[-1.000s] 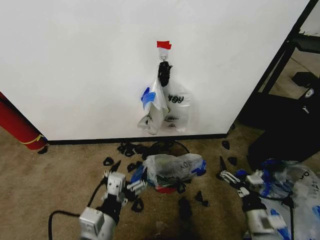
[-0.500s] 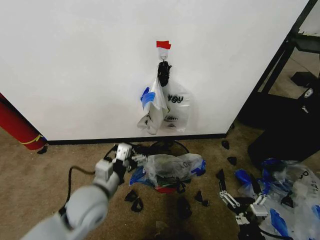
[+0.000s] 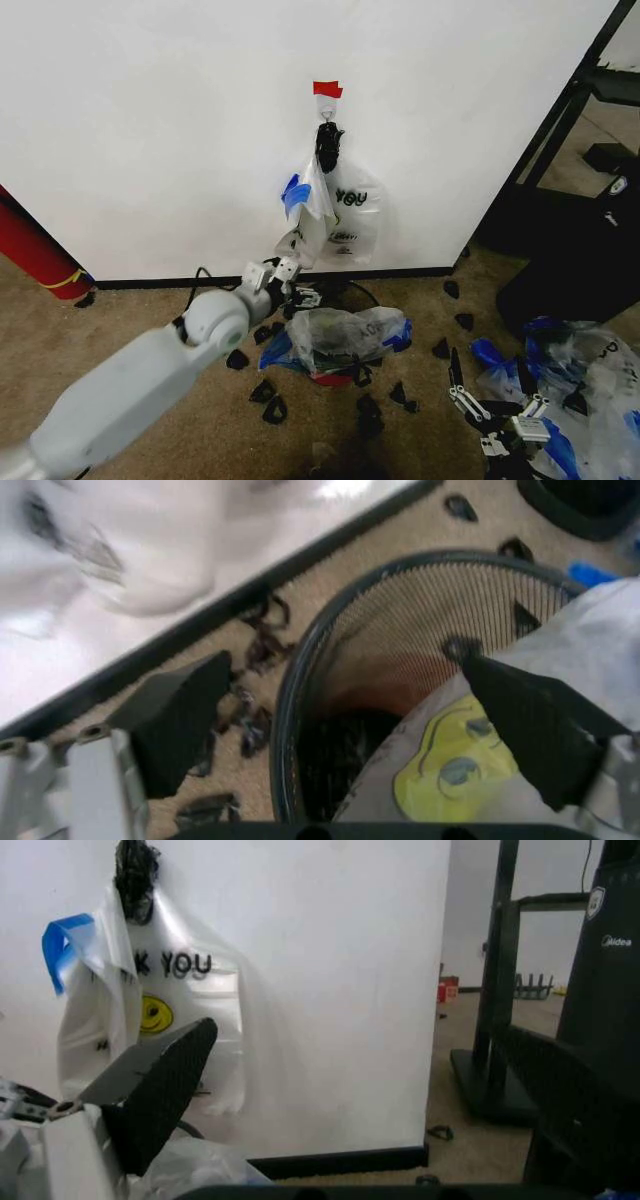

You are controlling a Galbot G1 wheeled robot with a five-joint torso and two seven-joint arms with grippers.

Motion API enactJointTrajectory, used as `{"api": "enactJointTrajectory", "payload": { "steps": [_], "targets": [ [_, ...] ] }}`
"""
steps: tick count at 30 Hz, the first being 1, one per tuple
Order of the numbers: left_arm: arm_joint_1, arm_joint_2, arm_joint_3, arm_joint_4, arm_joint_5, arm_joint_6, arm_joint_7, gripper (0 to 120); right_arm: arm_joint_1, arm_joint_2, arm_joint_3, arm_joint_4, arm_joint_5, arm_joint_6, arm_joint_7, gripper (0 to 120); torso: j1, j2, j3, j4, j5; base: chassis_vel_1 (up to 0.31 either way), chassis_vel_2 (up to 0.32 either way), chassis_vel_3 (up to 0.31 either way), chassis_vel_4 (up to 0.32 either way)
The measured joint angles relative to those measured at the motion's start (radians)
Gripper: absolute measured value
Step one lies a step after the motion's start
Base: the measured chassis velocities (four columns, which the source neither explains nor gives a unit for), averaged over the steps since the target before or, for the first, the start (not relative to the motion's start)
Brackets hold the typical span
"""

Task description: Pick up the garbage bag from the wall and place it over the trash bin.

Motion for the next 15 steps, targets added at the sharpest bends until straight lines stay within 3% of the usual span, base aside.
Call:
{"api": "enactJointTrajectory", "payload": {
  "steps": [5, 9, 15],
  "targets": [
    [-0.072, -0.02, 0.052, 0.102, 0.003, 0.014, 0.089, 79, -0.011, 0.007, -0.005, 0.021, -0.006, -0.011, 0.0, 100, 0.0, 0.0, 0.0, 0.0003, -0.0002, 0.0, 0.0, 0.0, 0.0],
    [-0.134, -0.043, 0.122, 0.172, 0.128, -0.015, 0.178, 73, -0.014, 0.013, -0.008, 0.032, -0.014, -0.022, 0.001, 100, 0.0, 0.0, 0.0, 0.0003, 0.0, 0.0, 0.0, 0.0, 0.0],
    [-0.195, -0.067, 0.168, 0.243, 0.178, -0.031, 0.226, 52, -0.019, 0.016, -0.02, 0.043, -0.026, -0.029, 0.003, 100, 0.0, 0.0, 0.0, 0.0, 0.0, 0.0, 0.0, 0.0, 0.0]
  ]
}}
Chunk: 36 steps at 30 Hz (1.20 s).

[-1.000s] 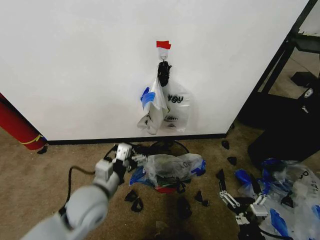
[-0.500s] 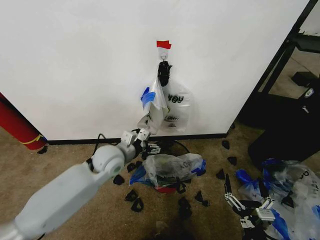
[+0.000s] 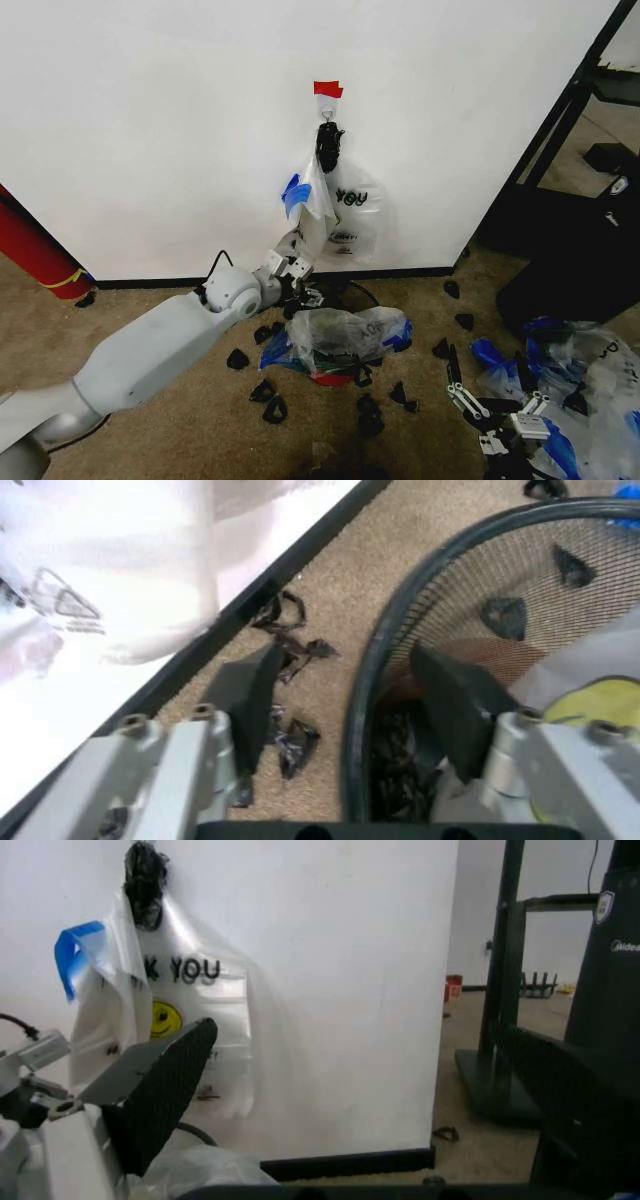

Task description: Pick up the garbage bag from the wall and place it over the trash bin.

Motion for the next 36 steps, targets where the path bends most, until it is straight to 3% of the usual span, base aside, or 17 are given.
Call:
{"api": "enactJointTrajectory", "payload": {
  "steps": [13, 22, 27, 31, 33, 36],
  "targets": [
    [-0.056, -0.005, 0.069, 0.042, -0.043, 0.014, 0.075, 6, -0.008, 0.0, 0.01, 0.019, -0.013, -0.024, 0.042, 100, 0.0, 0.0, 0.0, 0.0001, 0.0001, 0.0, 0.0, 0.0, 0.0],
    [-0.047, -0.016, 0.047, 0.025, -0.13, 0.048, 0.012, 4, -0.011, 0.002, 0.012, 0.018, -0.014, -0.025, 0.051, 100, 0.0, 0.0, 0.0, -0.0004, -0.0001, 0.0, 0.0, 0.0, 0.0],
    [0.043, -0.001, -0.06, -0.056, -0.223, 0.086, -0.108, 4, -0.002, -0.007, 0.013, 0.017, 0.004, -0.045, 0.055, 100, 0.0, 0.0, 0.0, 0.0001, -0.0003, 0.0, 0.0, 0.0, 0.0],
    [0.152, 0.031, -0.195, -0.167, -0.341, 0.111, -0.261, 4, 0.014, -0.019, 0.019, 0.013, 0.009, -0.067, 0.06, 100, 0.0, 0.0, 0.0, -0.0001, -0.0003, 0.0, 0.0, 0.0, 0.0],
    [0.213, 0.056, -0.27, -0.233, -0.45, 0.112, -0.408, 4, 0.027, -0.032, 0.02, 0.012, 0.018, -0.088, 0.064, 100, 0.0, 0.0, 0.0, 0.0004, -0.0001, 0.0, 0.0, 0.0, 0.0],
    [0.269, 0.076, -0.331, -0.276, -0.539, 0.112, -0.499, 4, 0.039, -0.041, 0.02, 0.01, 0.02, -0.105, 0.068, 100, 0.0, 0.0, 0.0, 0.0003, -0.0001, 0.0, 0.0, 0.0, 0.0]
  ]
}}
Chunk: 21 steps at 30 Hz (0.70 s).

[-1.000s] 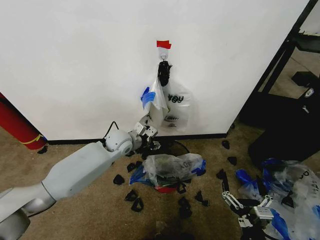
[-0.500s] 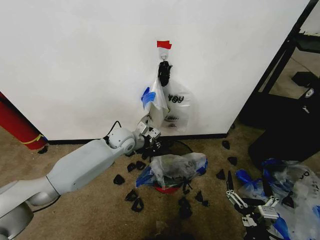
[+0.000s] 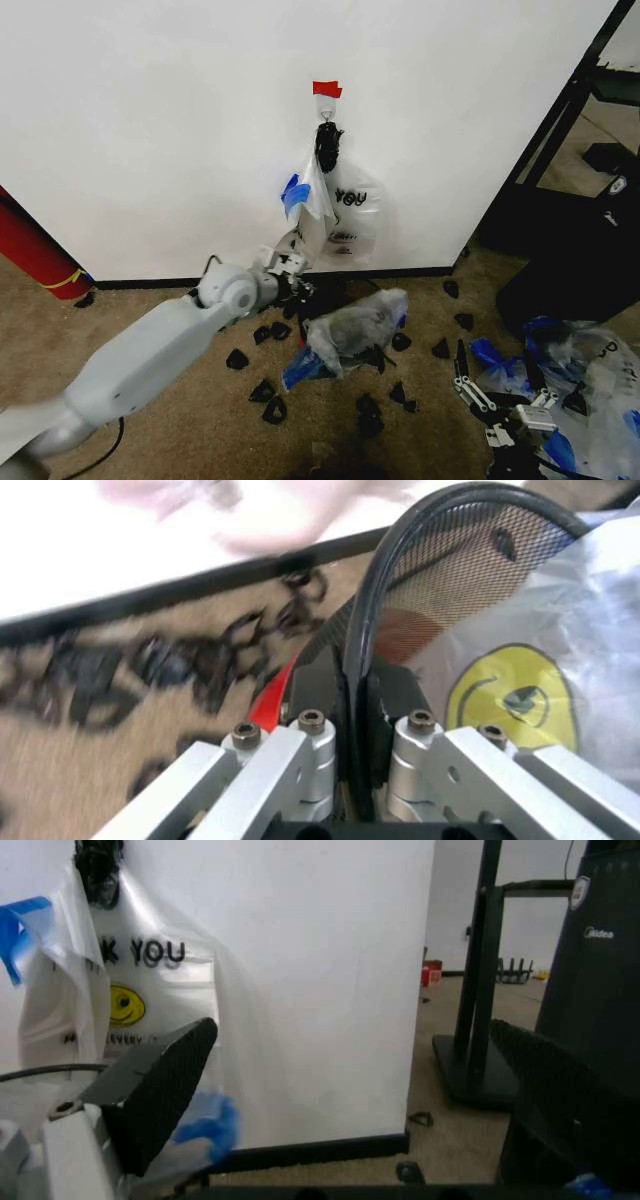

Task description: Pick up the garbage bag from the wall and place it over the trash bin.

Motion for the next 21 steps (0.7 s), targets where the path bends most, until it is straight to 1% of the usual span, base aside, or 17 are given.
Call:
{"api": "enactJointTrajectory", "payload": {
  "steps": [4, 6, 8, 9, 11, 13, 14, 18, 19, 21],
  "targets": [
    [0.131, 0.015, -0.1, -0.064, -0.078, -0.052, -0.12, 4, 0.028, -0.014, -0.005, -0.007, -0.025, -0.026, 0.001, 100, 0.0, 0.0, 0.0, -0.0003, -0.0002, 0.0, 0.0, 0.0, 0.0],
    [0.153, 0.015, -0.114, -0.072, -0.088, -0.064, -0.14, 4, 0.032, -0.017, -0.007, -0.007, -0.025, -0.034, 0.002, 100, 0.0, 0.0, 0.0, -0.0003, -0.0001, 0.0, 0.0, 0.0, 0.0],
    [0.228, 0.017, -0.154, -0.097, -0.101, -0.115, -0.184, 4, 0.045, -0.026, -0.011, -0.005, -0.026, -0.056, 0.005, 100, 0.0, 0.0, 0.0, -0.0004, -0.0001, 0.0, 0.0, 0.0, 0.0],
    [0.275, 0.018, -0.178, -0.112, -0.086, -0.146, -0.188, 4, 0.054, -0.032, -0.012, -0.003, -0.029, -0.067, 0.005, 100, 0.0, 0.0, 0.0, -0.0002, -0.0002, 0.0, 0.0, 0.0, 0.0],
    [0.332, 0.016, -0.207, -0.129, -0.054, -0.185, -0.187, 4, 0.062, -0.039, -0.013, -0.002, -0.038, -0.076, 0.005, 100, 0.0, 0.0, 0.0, 0.0, -0.0002, 0.0, 0.0, 0.0, 0.0],
    [0.346, 0.014, -0.216, -0.134, -0.045, -0.196, -0.188, 4, 0.064, -0.041, -0.014, -0.001, -0.041, -0.078, 0.005, 100, 0.0, 0.0, 0.0, 0.0, -0.0001, 0.0, 0.0, 0.0, 0.0],
    [0.389, 0.002, -0.238, -0.145, -0.017, -0.239, -0.198, 4, 0.07, -0.044, -0.019, 0.003, -0.048, -0.088, 0.005, 100, 0.0, 0.0, 0.0, -0.0002, 0.0001, 0.0, 0.0, 0.0, 0.0],
    [0.456, -0.028, -0.252, -0.148, 0.026, -0.329, -0.214, 4, 0.08, -0.048, -0.036, 0.011, -0.062, -0.11, 0.007, 100, 0.0, 0.0, 0.0, -0.0004, 0.0, 0.0, 0.0, 0.0, 0.0],
    [0.456, -0.028, -0.252, -0.148, 0.026, -0.329, -0.214, 4, 0.08, -0.048, -0.036, 0.011, -0.062, -0.11, 0.007, 100, 0.0, 0.0, 0.0, -0.0004, 0.0, 0.0, 0.0, 0.0, 0.0],
    [0.475, -0.04, -0.254, -0.148, 0.039, -0.357, -0.221, 4, 0.082, -0.049, -0.044, 0.016, -0.069, -0.119, 0.008, 100, 0.0, 0.0, 0.0, -0.0003, 0.0, 0.0, 0.0, 0.0, 0.0]
  ]
}}
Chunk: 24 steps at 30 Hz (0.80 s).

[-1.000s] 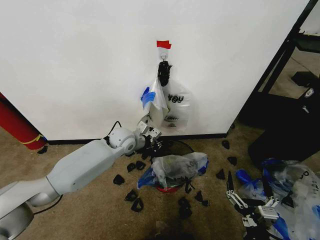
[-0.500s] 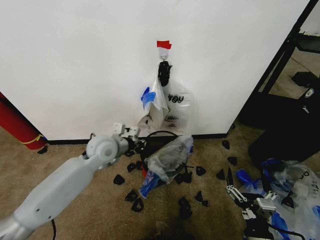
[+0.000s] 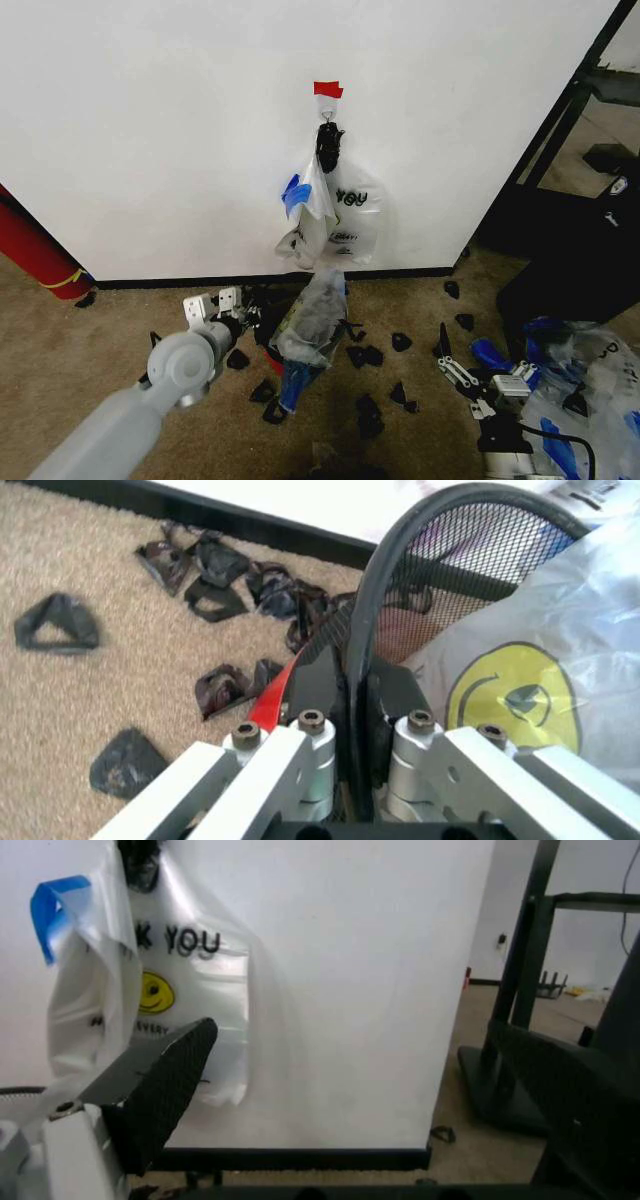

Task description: Pick up the garbage bag from the wall and place it over the trash bin.

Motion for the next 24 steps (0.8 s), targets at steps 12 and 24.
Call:
{"api": "enactJointTrajectory", "payload": {
  "steps": [12, 24],
  "targets": [
    [0.074, -0.03, -0.03, 0.011, 0.13, -0.068, 0.003, 4, 0.016, -0.004, -0.029, 0.011, -0.009, -0.033, 0.007, 100, 0.0, 0.0, 0.0, 0.0, 0.0, 0.0, 0.0, 0.0, 0.0],
    [0.133, -0.01, -0.086, -0.062, 0.298, -0.041, 0.052, 48, 0.02, -0.017, -0.043, 0.013, -0.009, -0.035, 0.013, 100, 0.0, 0.0, 0.0, 0.0001, 0.0, 0.0, 0.0, 0.0, 0.0]
  ]
}}
